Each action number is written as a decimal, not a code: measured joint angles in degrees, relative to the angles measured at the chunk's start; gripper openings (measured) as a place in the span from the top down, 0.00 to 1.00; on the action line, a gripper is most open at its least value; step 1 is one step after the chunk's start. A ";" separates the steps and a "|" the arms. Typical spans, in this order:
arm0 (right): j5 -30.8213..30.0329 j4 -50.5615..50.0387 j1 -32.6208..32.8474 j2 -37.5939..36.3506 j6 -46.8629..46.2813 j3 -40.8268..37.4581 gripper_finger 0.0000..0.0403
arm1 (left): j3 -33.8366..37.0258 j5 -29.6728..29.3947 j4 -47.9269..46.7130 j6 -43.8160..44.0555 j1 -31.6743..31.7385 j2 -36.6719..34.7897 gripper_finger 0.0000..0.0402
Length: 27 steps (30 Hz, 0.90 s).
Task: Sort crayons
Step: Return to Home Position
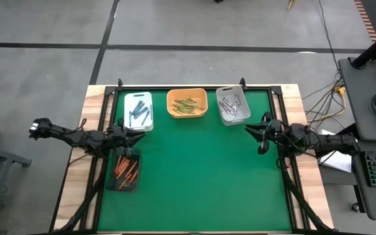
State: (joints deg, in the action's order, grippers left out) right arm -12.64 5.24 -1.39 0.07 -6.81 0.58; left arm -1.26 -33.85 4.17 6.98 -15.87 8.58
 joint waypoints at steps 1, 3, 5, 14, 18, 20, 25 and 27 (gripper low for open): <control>-0.01 0.05 0.00 -0.01 -0.67 0.00 0.83 | 0.00 0.00 0.02 0.00 -0.01 0.08 0.91; 0.00 0.01 0.00 0.17 -1.32 0.00 0.83 | 0.00 -0.02 0.03 0.00 -0.01 0.29 0.91; 0.00 0.07 0.00 0.41 -2.25 0.00 0.83 | 0.00 -0.02 -0.01 0.00 -0.01 0.41 0.91; 0.05 -0.64 0.00 0.75 -2.23 0.00 0.83 | 0.00 -0.04 0.06 0.00 0.01 0.64 0.91; 0.09 -0.60 0.00 0.75 -2.23 0.00 0.83 | 0.00 -0.04 0.06 0.00 0.00 0.72 0.91; 0.12 -0.57 0.00 0.75 -2.23 0.00 0.83 | 0.00 -0.04 0.06 0.00 -0.01 0.72 0.91; 0.13 -0.44 0.00 0.75 -2.20 0.00 0.83 | 0.00 -0.04 0.06 -0.01 0.00 0.72 0.91; 0.15 -0.44 0.00 0.75 -2.20 0.00 0.83 | 0.00 -0.04 0.06 0.00 -0.01 0.72 0.91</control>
State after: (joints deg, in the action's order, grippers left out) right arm -12.49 4.80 -1.39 0.82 -9.02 0.58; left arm -1.26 -33.89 4.23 6.98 -15.88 9.30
